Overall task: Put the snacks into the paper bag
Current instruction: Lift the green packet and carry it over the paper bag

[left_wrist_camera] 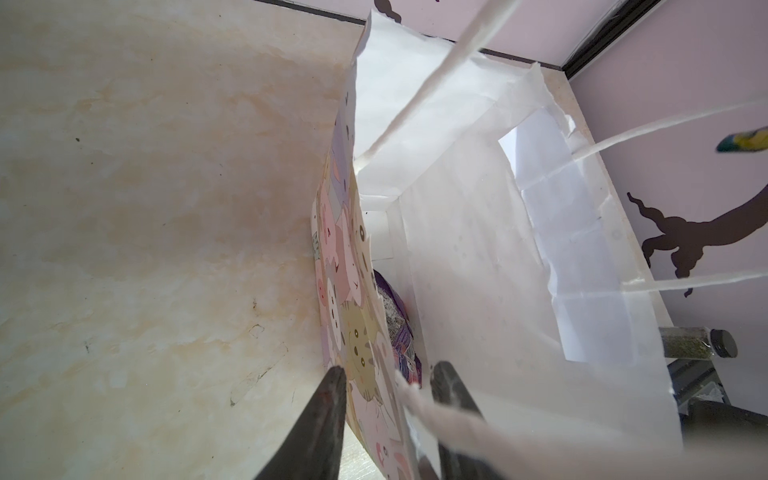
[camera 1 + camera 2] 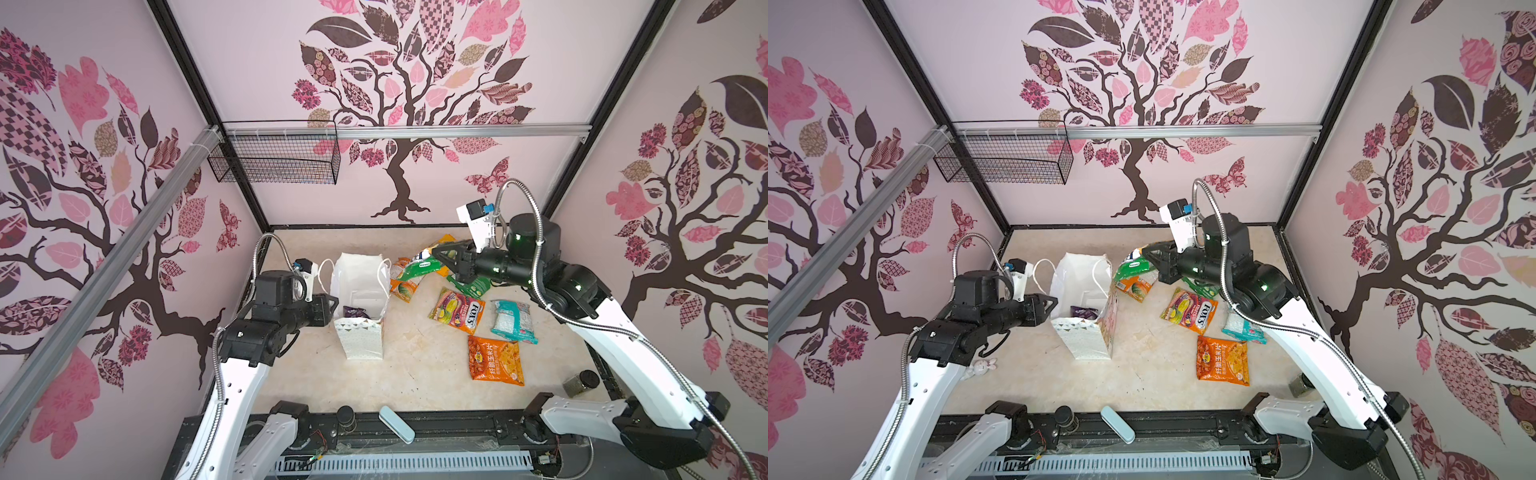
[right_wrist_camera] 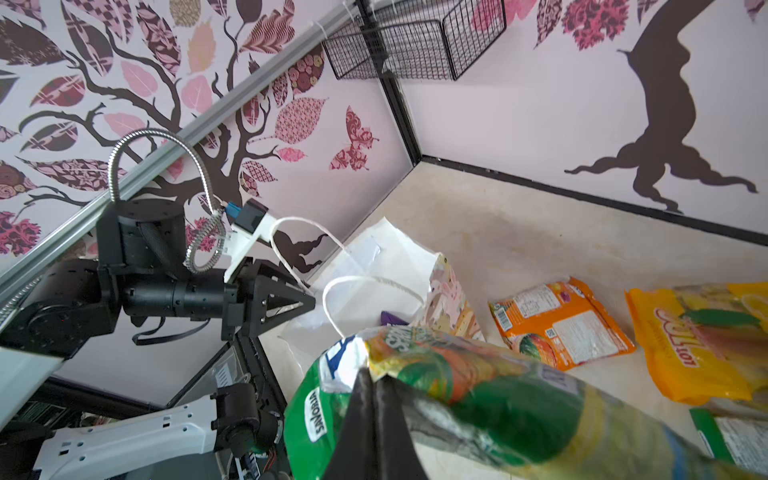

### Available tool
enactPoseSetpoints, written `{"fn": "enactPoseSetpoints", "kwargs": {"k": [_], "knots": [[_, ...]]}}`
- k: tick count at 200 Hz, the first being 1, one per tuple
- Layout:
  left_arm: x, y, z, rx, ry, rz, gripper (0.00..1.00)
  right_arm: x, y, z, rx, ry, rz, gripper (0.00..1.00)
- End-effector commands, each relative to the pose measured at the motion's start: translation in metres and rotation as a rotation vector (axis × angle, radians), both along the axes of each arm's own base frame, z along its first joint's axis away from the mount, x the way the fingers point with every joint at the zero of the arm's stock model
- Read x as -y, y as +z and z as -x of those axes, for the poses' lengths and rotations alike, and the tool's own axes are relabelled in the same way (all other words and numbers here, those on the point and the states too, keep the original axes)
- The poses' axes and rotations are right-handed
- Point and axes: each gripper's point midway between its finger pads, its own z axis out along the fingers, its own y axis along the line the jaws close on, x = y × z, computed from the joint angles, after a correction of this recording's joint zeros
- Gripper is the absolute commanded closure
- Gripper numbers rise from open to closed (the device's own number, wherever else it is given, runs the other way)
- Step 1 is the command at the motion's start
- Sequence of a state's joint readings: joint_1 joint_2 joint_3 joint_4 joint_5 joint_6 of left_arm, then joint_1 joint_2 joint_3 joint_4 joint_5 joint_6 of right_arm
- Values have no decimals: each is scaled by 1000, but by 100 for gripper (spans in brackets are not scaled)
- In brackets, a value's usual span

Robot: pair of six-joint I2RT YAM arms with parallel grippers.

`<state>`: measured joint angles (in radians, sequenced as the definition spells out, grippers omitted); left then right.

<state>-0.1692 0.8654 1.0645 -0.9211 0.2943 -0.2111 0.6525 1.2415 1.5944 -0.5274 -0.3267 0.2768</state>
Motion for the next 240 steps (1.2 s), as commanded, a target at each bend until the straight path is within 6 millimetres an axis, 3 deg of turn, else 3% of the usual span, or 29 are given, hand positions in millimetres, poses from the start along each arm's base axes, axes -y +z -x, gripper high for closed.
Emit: {"fn": "enactPoseSetpoints", "kwargs": {"k": [1,90,117,126,135,176,213,240], "knots": [[3,-8,-1,-13,-21,1,61,-8,22,-8,63,17,5,100],[3,-8,0,-9,-23,1,61,-29,80,-24,148,64,-45,100],[5,-7,-1,-16,-31,4,60,-37,97,-21,165,102,-67,100],[5,-8,-1,-18,-31,5,60,-45,92,-20,152,127,-58,100],[5,-7,-1,-16,-29,5,61,-47,103,-13,171,148,-74,100],[4,-8,-1,-15,-29,3,60,-78,100,6,177,241,-40,100],[3,-8,1,-11,-23,1,60,-107,89,36,166,387,-6,100],[3,-9,0,-16,-24,-1,61,-115,76,36,142,399,24,100]]}}
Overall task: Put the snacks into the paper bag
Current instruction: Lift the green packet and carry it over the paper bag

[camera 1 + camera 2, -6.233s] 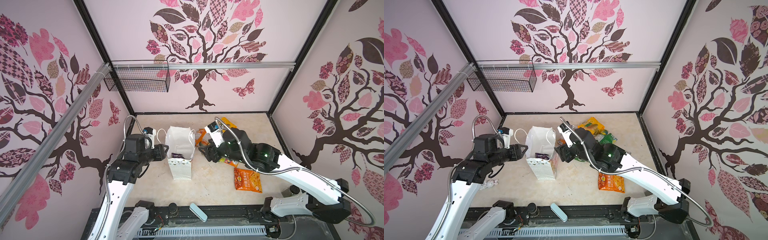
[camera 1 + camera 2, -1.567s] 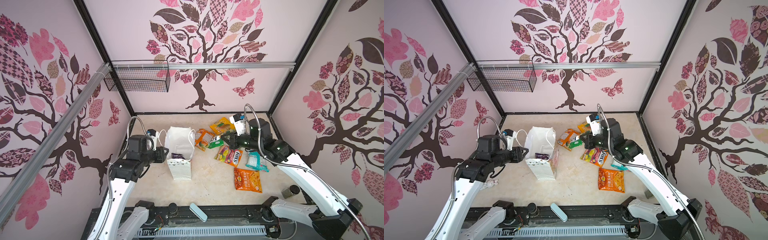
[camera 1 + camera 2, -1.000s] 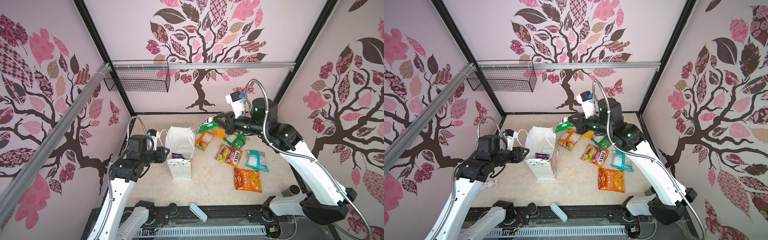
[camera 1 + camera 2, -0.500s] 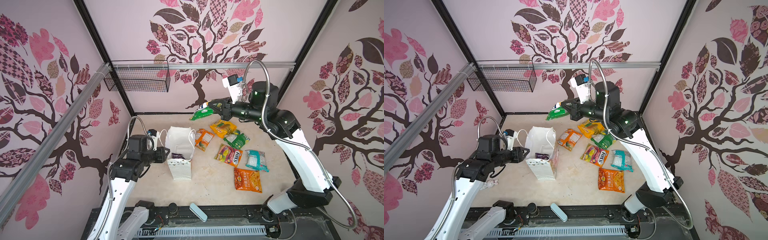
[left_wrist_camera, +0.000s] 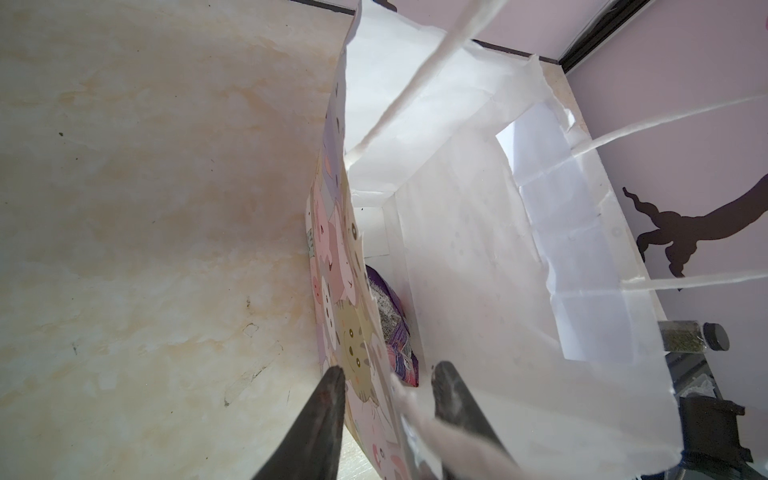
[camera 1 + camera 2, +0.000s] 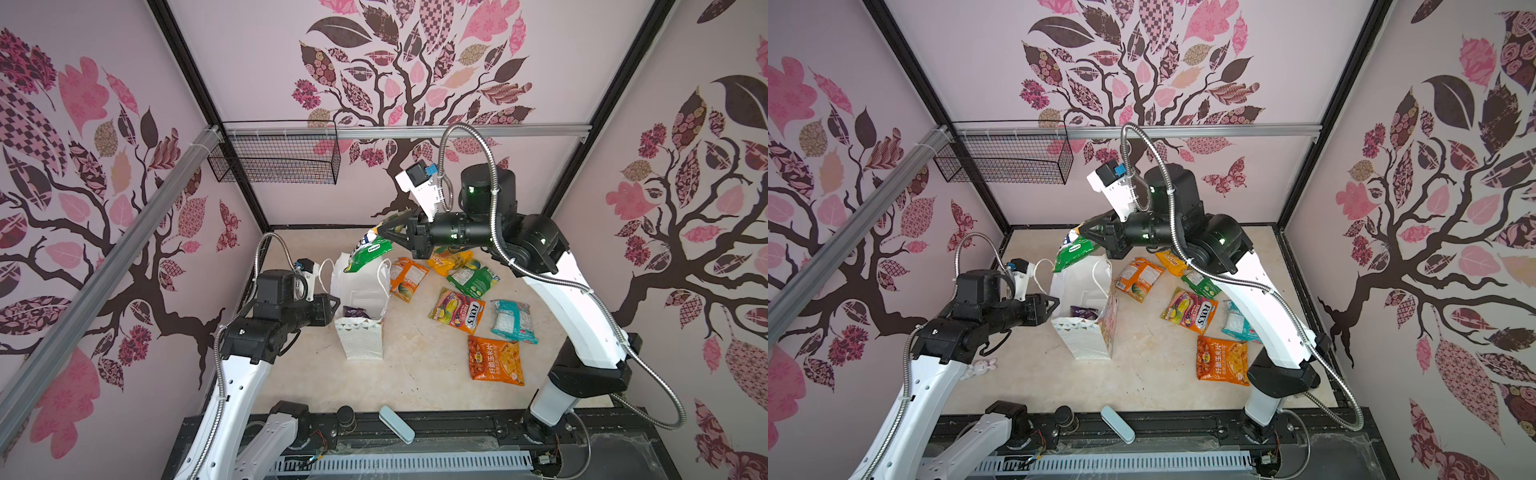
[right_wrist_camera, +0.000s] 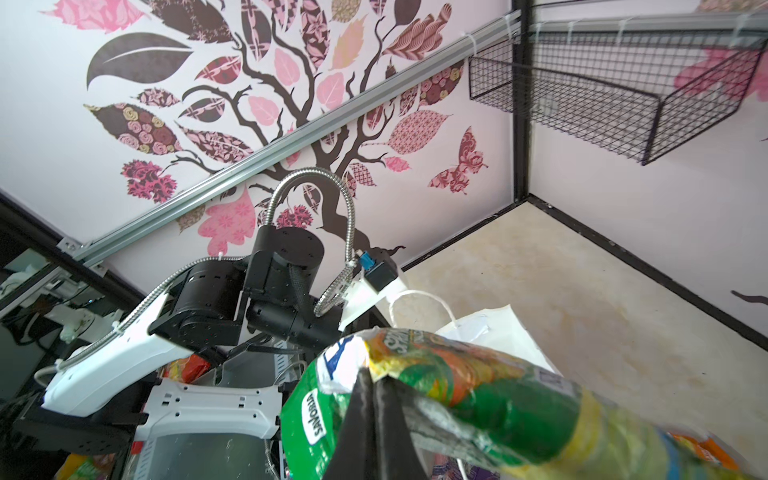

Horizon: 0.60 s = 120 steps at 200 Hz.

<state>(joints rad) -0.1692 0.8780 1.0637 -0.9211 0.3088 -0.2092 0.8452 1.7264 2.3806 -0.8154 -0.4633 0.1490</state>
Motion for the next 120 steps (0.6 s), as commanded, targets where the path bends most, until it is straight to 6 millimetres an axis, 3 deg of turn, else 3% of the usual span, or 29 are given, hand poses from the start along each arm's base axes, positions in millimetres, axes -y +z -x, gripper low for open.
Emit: {"fn": "enactPoseSetpoints", "kwargs": {"k": [1,27,92,120], "knots": [[1,-6,1,-3,-11,-8,61,-5,3,7,40,45,5,100],[0,-8,0,-6,-8,-14,61,-11,-13,6,34,44,58,100],[-2,-7,1,-6,-1,-21,61,-34,-52,24,50,116,192,100],[-2,-6,2,-2,-1,-19,61,-44,-67,20,40,121,234,100]]}}
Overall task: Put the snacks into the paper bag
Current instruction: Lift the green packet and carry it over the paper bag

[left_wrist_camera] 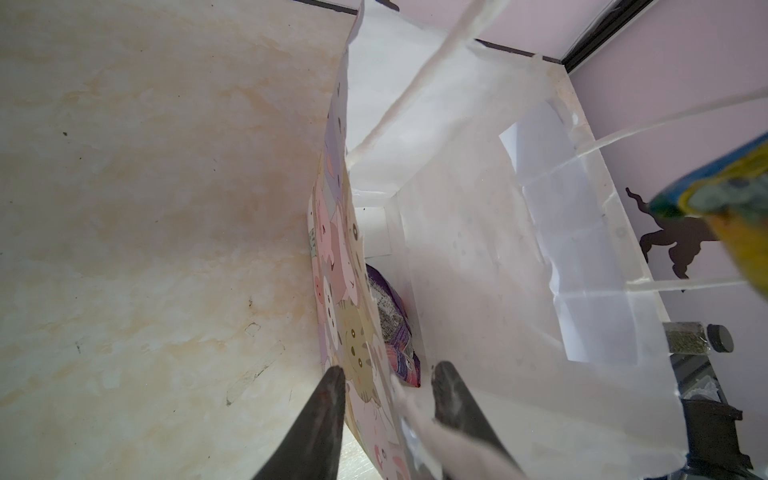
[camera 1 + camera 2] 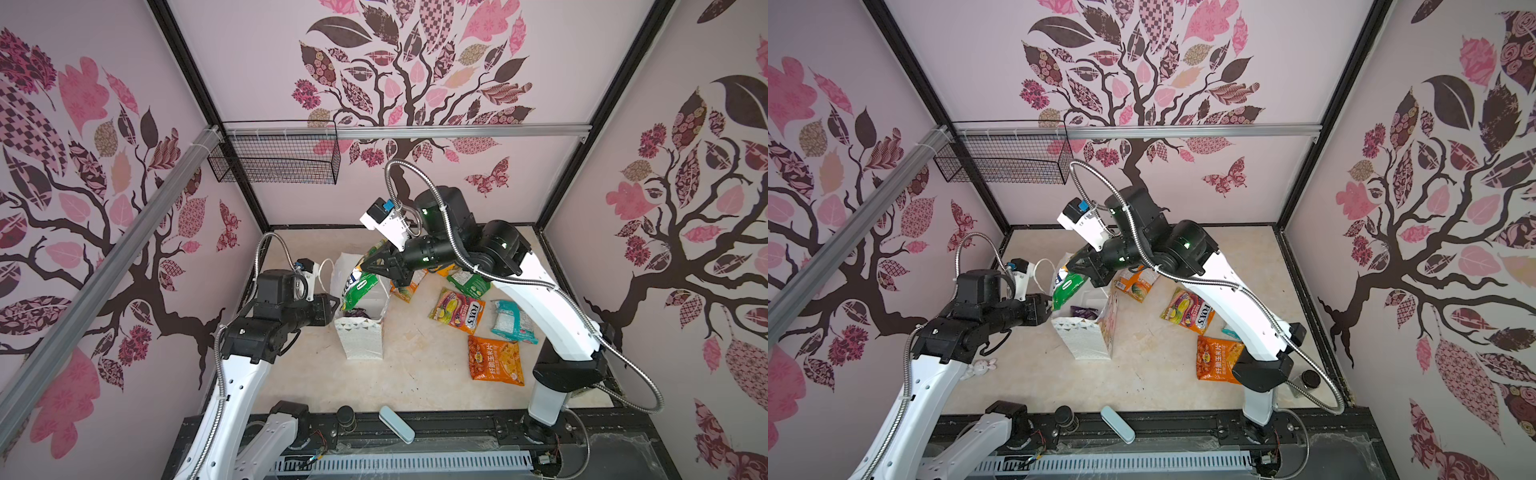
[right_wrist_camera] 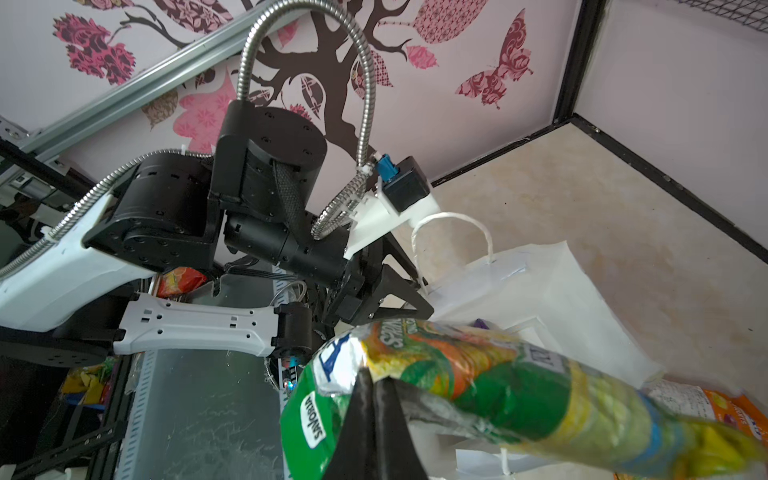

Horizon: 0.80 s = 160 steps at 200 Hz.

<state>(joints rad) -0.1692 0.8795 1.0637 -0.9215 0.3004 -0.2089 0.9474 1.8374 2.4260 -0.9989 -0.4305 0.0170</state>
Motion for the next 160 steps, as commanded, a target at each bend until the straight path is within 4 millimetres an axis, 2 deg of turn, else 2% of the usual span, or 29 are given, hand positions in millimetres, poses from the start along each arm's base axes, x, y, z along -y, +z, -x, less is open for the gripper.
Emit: {"fn": "enactPoseSetpoints", "kwargs": {"k": [1,74,135,160], "knots": [[-1,-5,3,-1,-6,-14,61,-7,3,-3,63,15,5,100],[-3,-10,2,-6,1,-26,61,-15,-42,-47,157,-99,170,100],[-3,-7,3,2,2,-25,61,-20,-52,-55,181,-101,198,100],[-3,-7,3,2,2,-23,61,-23,-48,-56,190,-99,179,100]]}}
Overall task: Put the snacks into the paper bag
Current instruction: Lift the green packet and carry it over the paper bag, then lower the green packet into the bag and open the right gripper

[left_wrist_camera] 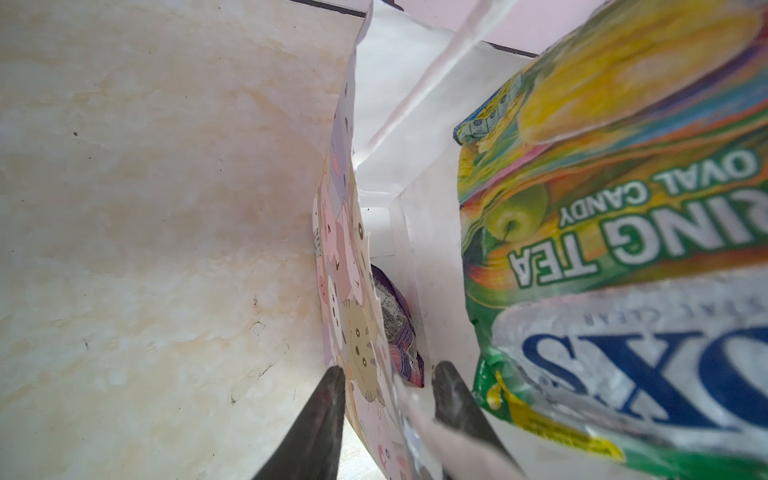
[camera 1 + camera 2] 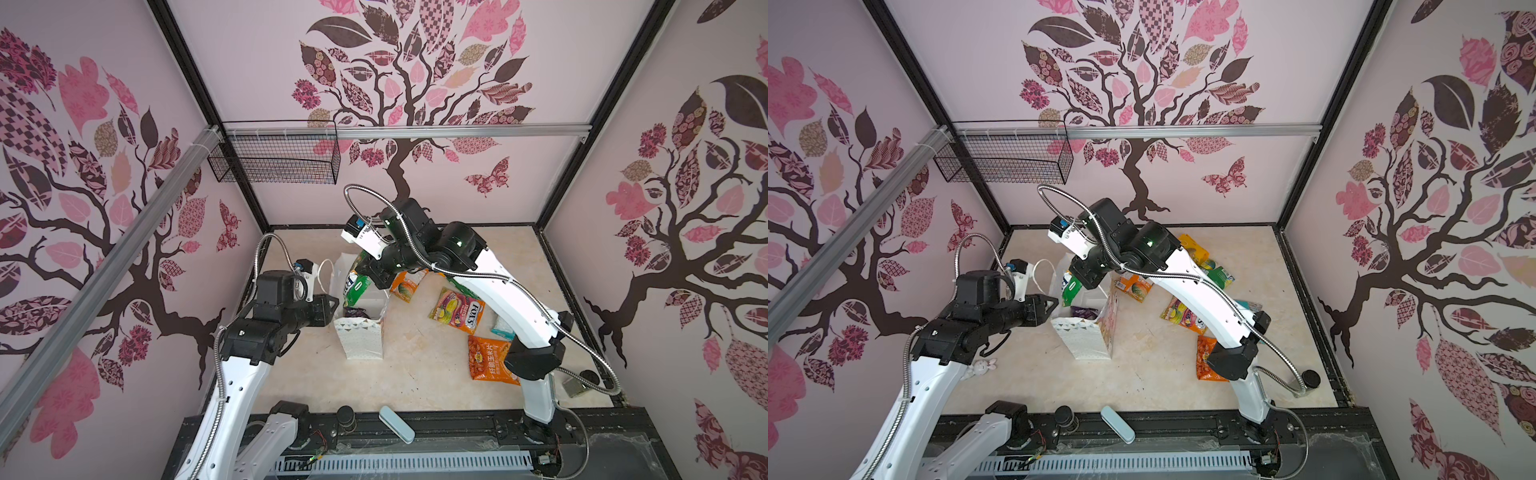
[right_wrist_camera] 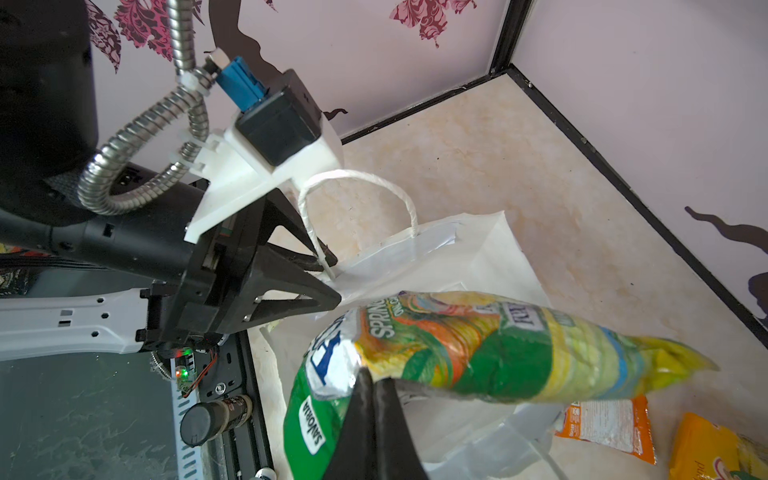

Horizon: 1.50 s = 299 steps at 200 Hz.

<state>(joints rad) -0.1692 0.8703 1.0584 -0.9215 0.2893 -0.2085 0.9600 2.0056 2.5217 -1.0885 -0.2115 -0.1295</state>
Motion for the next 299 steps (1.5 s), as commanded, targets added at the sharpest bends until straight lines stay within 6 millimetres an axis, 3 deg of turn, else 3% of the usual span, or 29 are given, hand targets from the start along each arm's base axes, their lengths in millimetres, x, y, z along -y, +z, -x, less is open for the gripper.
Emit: {"fn": "enactPoseSetpoints", "kwargs": {"k": [1,55,95,138,182,244,299], "knots": [[-1,-7,2,-3,-6,-16,61,-5,17,-7,66,5,-46,100],[0,-6,1,-4,-10,-13,61,-10,-8,-14,52,4,16,100],[0,-6,3,-4,-10,-12,60,-13,-6,-24,83,-30,10,100],[0,-6,1,-3,-10,-15,61,-24,-31,-14,12,26,36,100],[0,-5,1,-3,-12,-15,61,-32,-40,-6,14,53,61,100],[-1,-5,1,-1,-6,-18,61,-34,-70,-8,0,34,135,100],[-2,-6,1,-3,-3,-22,60,-35,-73,-10,15,18,149,74]]}}
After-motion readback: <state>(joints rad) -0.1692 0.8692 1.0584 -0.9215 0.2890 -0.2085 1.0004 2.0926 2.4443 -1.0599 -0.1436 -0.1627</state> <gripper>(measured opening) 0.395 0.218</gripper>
